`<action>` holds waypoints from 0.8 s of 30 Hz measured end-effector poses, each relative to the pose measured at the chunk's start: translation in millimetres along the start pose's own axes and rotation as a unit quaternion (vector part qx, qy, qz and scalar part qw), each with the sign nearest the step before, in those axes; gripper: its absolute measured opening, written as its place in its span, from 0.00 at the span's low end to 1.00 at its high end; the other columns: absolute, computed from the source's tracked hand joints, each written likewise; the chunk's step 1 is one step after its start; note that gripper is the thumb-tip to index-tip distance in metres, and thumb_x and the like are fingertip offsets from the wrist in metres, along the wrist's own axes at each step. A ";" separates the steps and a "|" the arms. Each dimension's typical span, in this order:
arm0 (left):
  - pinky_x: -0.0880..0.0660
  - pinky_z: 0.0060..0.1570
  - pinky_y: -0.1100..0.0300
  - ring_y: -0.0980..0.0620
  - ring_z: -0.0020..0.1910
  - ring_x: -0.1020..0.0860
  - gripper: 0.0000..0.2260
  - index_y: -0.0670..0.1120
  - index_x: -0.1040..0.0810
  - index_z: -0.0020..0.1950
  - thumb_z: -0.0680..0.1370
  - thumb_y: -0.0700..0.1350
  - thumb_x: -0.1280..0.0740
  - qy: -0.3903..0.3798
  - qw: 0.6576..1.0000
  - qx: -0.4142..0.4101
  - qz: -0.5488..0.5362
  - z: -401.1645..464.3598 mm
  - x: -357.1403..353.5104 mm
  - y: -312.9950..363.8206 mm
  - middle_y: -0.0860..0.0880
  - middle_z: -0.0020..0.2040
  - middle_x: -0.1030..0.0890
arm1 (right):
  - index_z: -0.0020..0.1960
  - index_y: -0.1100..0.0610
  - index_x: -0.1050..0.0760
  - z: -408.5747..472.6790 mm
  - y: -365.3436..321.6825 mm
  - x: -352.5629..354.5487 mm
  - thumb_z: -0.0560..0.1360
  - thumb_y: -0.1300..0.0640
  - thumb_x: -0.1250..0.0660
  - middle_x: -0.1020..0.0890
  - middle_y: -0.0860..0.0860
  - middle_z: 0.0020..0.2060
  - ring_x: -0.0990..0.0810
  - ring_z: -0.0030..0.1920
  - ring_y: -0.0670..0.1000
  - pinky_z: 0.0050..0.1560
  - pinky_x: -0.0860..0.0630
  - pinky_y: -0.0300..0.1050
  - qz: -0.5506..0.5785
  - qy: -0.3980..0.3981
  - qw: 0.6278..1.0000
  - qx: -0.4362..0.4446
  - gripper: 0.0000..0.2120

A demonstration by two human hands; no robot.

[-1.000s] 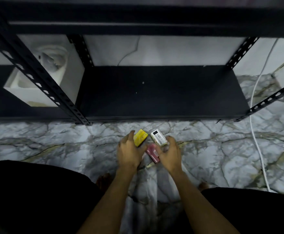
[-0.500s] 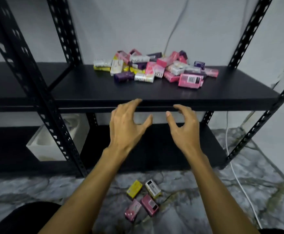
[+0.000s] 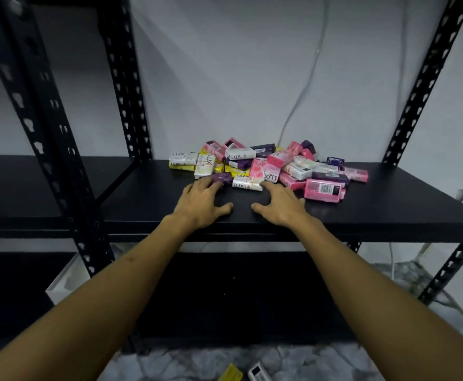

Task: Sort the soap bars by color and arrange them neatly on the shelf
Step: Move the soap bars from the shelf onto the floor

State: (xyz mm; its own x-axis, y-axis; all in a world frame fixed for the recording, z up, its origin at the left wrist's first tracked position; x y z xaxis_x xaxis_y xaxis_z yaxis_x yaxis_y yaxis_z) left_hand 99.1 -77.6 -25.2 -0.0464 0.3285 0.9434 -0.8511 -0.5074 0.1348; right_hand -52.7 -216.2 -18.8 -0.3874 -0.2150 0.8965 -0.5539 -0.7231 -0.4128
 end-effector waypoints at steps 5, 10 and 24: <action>0.54 0.78 0.46 0.49 0.81 0.54 0.44 0.50 0.51 0.82 0.74 0.73 0.43 -0.091 0.995 0.024 -0.038 13.4 -9.8 -15.5 0.48 0.82 0.54 | 0.79 0.41 0.48 30.9 -4.1 -15.5 0.77 0.36 0.38 0.45 0.48 0.80 0.48 0.78 0.60 0.70 0.45 0.73 -0.045 -0.003 0.999 0.004 0.35; 0.44 0.77 0.48 0.48 0.77 0.39 0.39 0.49 0.39 0.79 0.75 0.71 0.41 0.019 0.999 0.006 -0.035 8.5 -7.2 -14.4 0.47 0.79 0.37 | 0.75 0.44 0.36 36.3 -2.4 -21.8 0.77 0.37 0.39 0.40 0.48 0.78 0.45 0.76 0.59 0.71 0.46 0.69 -0.054 0.034 0.998 0.013 0.29; 0.33 0.55 0.62 0.55 0.60 0.31 0.18 0.53 0.16 0.58 0.71 0.56 0.23 0.069 0.958 0.048 -0.273 0.6 5.4 -33.5 0.55 0.56 0.26 | 0.39 0.59 0.25 25.6 14.7 -9.5 0.66 0.54 0.19 0.18 0.53 0.41 0.20 0.45 0.53 0.47 0.24 0.47 0.313 0.123 0.942 0.005 0.16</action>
State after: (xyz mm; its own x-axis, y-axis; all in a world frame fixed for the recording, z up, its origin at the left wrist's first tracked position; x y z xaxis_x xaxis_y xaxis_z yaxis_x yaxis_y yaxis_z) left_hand 127.6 -59.3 -24.4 0.3180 0.6650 0.6758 -0.7168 -0.2979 0.6305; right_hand -38.3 -241.6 -29.3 -0.7952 -0.4431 0.4140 -0.1548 -0.5117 -0.8451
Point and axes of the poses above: each hand's wrist, its own z-axis towards the middle knuckle, its own x-axis out of the back of the hand, y = z × x, the point moved 3 cm from there along z, towards the middle knuckle
